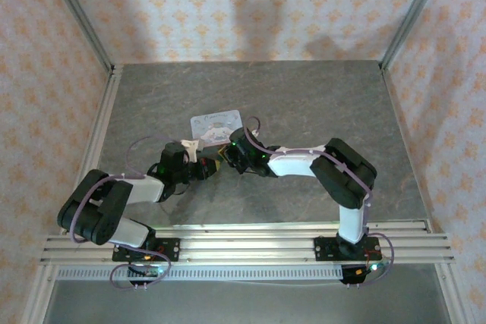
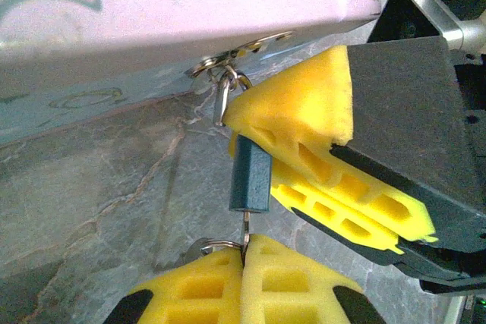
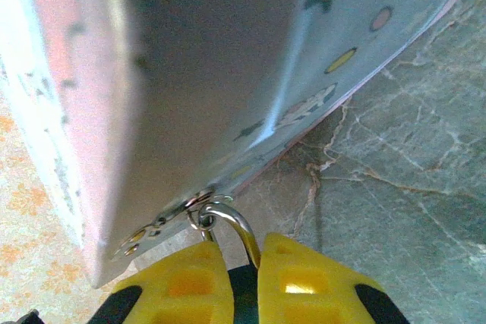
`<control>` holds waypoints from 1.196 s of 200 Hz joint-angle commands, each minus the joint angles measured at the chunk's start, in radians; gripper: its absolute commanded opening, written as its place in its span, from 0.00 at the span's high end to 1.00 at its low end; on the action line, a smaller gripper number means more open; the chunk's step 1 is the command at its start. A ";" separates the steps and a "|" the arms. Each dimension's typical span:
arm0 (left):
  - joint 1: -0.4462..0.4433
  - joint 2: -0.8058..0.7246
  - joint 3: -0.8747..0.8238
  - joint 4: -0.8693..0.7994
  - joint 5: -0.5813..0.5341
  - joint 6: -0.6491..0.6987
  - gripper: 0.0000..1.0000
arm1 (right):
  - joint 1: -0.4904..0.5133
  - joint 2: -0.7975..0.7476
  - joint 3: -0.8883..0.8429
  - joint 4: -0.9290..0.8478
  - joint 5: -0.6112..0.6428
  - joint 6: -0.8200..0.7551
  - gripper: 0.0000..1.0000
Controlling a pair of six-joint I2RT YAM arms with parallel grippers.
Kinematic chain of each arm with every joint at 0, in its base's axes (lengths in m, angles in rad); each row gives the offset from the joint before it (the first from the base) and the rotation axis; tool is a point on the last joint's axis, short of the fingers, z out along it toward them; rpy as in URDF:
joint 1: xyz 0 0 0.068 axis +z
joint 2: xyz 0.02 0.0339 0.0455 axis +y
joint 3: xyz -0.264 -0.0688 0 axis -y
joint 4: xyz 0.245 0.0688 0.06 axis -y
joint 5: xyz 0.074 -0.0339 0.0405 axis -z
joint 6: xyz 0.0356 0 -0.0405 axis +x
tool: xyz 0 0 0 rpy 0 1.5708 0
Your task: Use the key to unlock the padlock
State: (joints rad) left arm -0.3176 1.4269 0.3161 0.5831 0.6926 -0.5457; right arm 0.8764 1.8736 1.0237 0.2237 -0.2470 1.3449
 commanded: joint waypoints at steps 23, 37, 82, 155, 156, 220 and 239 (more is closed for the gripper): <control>0.027 -0.048 0.068 -0.025 0.002 0.006 1.00 | 0.022 -0.041 -0.035 -0.049 0.010 -0.061 1.00; 0.029 -0.045 0.072 -0.026 -0.007 0.006 1.00 | 0.027 -0.039 -0.034 -0.050 0.003 -0.068 1.00; 0.020 -0.039 0.074 -0.044 -0.070 0.100 1.00 | 0.033 -0.020 -0.006 -0.058 -0.030 -0.066 1.00; -0.277 -0.200 0.055 -0.227 -0.629 0.538 1.00 | 0.034 -0.008 0.119 -0.265 -0.091 -0.096 1.00; -0.281 -0.201 0.055 -0.230 -0.636 0.542 1.00 | 0.034 -0.008 0.120 -0.267 -0.091 -0.096 1.00; -0.540 -0.056 0.148 -0.287 -0.986 0.702 1.00 | 0.030 -0.008 0.191 -0.425 -0.117 -0.146 1.00; -0.601 -0.022 0.148 -0.264 -1.067 0.724 1.00 | 0.018 -0.017 0.176 -0.419 -0.145 -0.141 1.00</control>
State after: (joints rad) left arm -0.8543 1.3647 0.4221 0.2733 -0.2123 0.0895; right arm 0.8734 1.8595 1.1732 -0.1539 -0.2962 1.2285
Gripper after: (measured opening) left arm 0.048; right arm 0.107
